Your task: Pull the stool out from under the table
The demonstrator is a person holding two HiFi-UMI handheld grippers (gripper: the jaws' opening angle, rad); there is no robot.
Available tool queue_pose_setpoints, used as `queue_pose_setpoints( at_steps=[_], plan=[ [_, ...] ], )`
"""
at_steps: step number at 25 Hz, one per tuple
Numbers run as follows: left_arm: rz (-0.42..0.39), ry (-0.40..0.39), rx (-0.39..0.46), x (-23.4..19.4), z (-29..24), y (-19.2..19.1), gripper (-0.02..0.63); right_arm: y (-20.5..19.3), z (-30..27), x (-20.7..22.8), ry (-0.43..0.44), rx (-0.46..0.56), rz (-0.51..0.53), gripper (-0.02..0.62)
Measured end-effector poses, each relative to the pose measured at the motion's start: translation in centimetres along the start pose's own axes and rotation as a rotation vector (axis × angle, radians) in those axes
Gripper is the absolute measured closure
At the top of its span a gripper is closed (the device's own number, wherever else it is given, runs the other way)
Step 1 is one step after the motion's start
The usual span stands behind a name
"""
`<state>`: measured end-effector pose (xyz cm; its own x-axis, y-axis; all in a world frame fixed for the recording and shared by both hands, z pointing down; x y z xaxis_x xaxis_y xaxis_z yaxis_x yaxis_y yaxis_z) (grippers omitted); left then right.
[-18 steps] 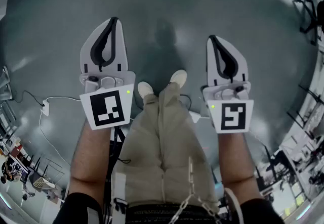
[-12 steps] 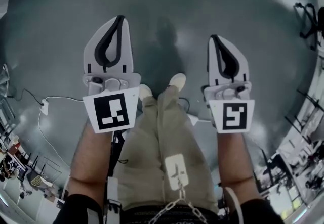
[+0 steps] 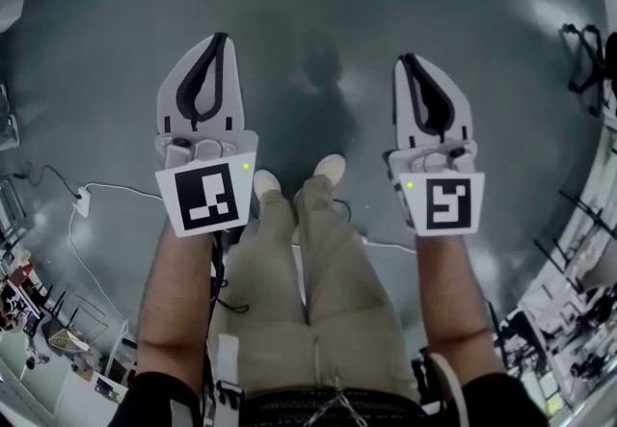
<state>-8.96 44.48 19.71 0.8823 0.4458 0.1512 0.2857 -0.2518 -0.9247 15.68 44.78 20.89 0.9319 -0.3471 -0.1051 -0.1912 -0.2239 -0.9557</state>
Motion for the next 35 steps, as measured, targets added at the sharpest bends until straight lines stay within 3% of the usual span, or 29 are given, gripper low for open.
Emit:
queue_pose_setpoints(
  at_steps=[4, 6, 7, 9, 12, 35],
  plan=[
    [0.002, 0.029, -0.002, -0.3, -1.1, -0.7, 0.601, -0.3, -1.6, 0.8, 0.018, 0.001, 0.012, 0.581],
    [0.024, 0.042, -0.004, -0.4, -1.6, -1.0, 0.594, -0.6, -2.5, 1.0, 0.036, -0.016, -0.005, 0.449],
    [0.032, 0.043, -0.006, -0.5, -1.7, -1.0, 0.564, -0.7, -2.8, 1.0, 0.043, -0.024, -0.016, 0.422],
    [0.053, 0.039, 0.000, -0.9, -2.1, -0.9, 0.507, -0.6, -3.1, 1.1, 0.038, -0.030, -0.024, 0.414],
    [0.086, 0.027, 0.016, -1.8, -3.1, -0.8, 0.480, -0.2, -3.9, 1.0, 0.023, -0.032, -0.017, 0.408],
    [-0.002, -0.102, -0.009, -11.5, -12.9, 1.2, 0.437, 2.5, -15.2, 0.7, -0.098, -0.056, -0.052, 0.405]
  ],
)
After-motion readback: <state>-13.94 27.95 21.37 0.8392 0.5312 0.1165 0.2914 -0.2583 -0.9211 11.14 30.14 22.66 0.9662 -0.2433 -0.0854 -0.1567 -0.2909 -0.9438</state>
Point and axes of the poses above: the fingertips, and each gripper's own axes: z backward along the fingers, x to its right, y out of its top, the point moved 8 cm from there along z, backward along the fingers, and after that the axes turned 12 degrees about -y, right-handed, at the moved point
